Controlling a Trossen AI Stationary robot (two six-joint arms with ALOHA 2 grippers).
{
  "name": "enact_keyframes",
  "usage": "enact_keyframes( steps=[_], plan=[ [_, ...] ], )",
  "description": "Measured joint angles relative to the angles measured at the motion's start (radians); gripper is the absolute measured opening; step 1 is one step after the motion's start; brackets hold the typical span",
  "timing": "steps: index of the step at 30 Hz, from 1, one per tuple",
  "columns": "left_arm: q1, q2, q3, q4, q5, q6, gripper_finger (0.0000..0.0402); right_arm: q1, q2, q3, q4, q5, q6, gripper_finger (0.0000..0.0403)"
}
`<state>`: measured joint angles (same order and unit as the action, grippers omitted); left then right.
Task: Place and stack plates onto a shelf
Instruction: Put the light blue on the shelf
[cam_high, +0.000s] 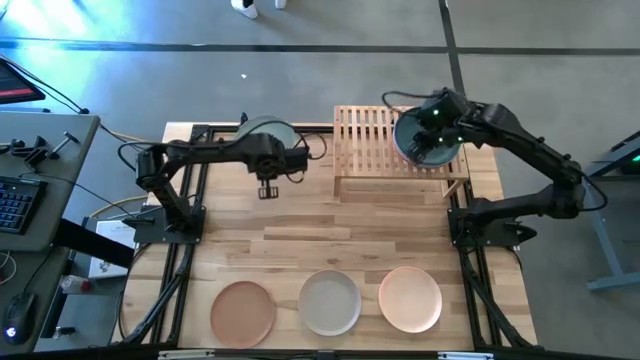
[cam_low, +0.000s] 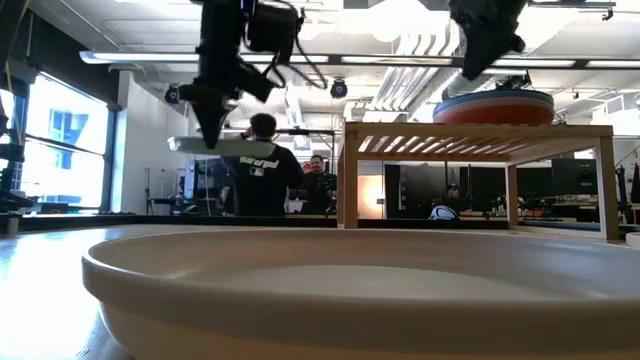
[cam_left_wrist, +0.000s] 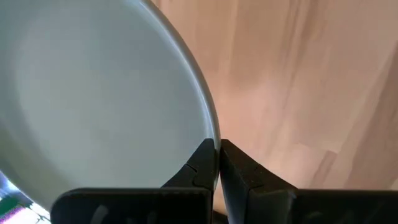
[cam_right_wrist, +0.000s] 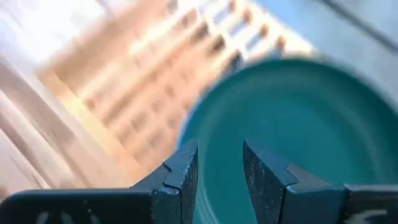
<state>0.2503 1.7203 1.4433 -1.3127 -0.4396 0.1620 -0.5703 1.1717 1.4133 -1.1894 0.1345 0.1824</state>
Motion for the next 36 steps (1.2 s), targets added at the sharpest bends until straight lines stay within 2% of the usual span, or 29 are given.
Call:
enact_keyframes(
  steps=[6, 11, 21, 24, 28, 36],
  plan=[
    [-0.001, 0.000, 0.114, 0.013, -0.091, 0.209, 0.0001, 0.010, 0.000, 0.154, 0.130, 0.028, -0.004, 0.0103],
    [0.000, 0.000, 0.188, 0.066, -0.105, 0.407, 0.0001, 0.010, 0.000, 0.253, 0.180, 0.069, -0.003, 0.0103],
    [0.000, 0.000, 0.204, 0.326, -0.105, 0.857, 0.0001, 0.010, 0.006, 0.289, 0.138, 0.093, 0.076, 0.0103],
    [0.005, 0.000, 0.204, 0.428, -0.085, 0.974, 0.0001, 0.010, 0.018, 0.289, 0.095, 0.095, 0.115, 0.0103],
    [0.012, 0.000, 0.204, 0.535, -0.011, 1.053, 0.0002, 0.010, 0.042, 0.289, 0.076, 0.097, 0.135, 0.0103],
    [0.017, 0.000, 0.204, 0.583, 0.048, 1.188, 0.0002, 0.011, 0.127, 0.288, 0.081, 0.078, 0.156, 0.0103]
  ],
)
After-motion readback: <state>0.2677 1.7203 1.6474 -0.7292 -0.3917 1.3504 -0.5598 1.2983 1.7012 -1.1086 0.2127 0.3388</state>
